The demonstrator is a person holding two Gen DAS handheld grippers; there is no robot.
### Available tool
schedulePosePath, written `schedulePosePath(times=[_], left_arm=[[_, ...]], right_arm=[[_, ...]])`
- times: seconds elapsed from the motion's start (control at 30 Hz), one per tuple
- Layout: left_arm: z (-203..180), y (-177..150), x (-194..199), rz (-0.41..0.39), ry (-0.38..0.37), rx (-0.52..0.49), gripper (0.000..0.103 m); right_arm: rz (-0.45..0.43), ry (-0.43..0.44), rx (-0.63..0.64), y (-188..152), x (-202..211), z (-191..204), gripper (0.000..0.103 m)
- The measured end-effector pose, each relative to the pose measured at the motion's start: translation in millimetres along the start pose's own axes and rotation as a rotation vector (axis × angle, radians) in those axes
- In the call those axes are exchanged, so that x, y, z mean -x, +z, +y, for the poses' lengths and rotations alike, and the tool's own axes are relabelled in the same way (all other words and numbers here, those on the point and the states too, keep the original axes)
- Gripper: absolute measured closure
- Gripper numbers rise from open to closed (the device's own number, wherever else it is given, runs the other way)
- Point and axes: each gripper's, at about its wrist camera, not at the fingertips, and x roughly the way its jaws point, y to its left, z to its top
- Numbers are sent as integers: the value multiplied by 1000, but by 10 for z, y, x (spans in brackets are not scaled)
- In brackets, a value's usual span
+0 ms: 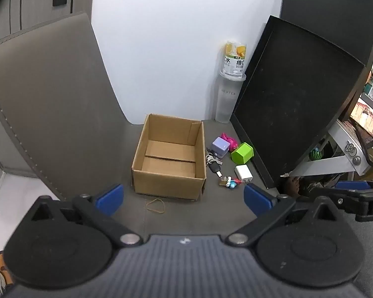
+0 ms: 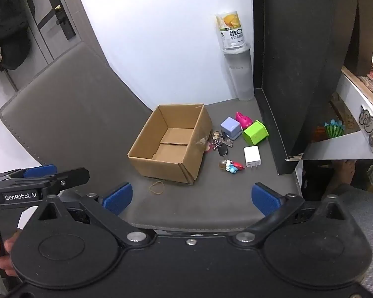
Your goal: Organize rigid objects
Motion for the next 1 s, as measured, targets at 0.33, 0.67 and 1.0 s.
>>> schedulePosePath(times=[0.33,0.67,1.0], left_arm=[[22,-5,10,-31,-7,13,1],[23,-16,67,-35,8,29,1],[37,-5,54,-30,14,38,1]], right_arm=[[8,16,23,34,-52,50,0],[18,45,17,4,-127,103,0],[13,34,26,-13,-130,109,0]])
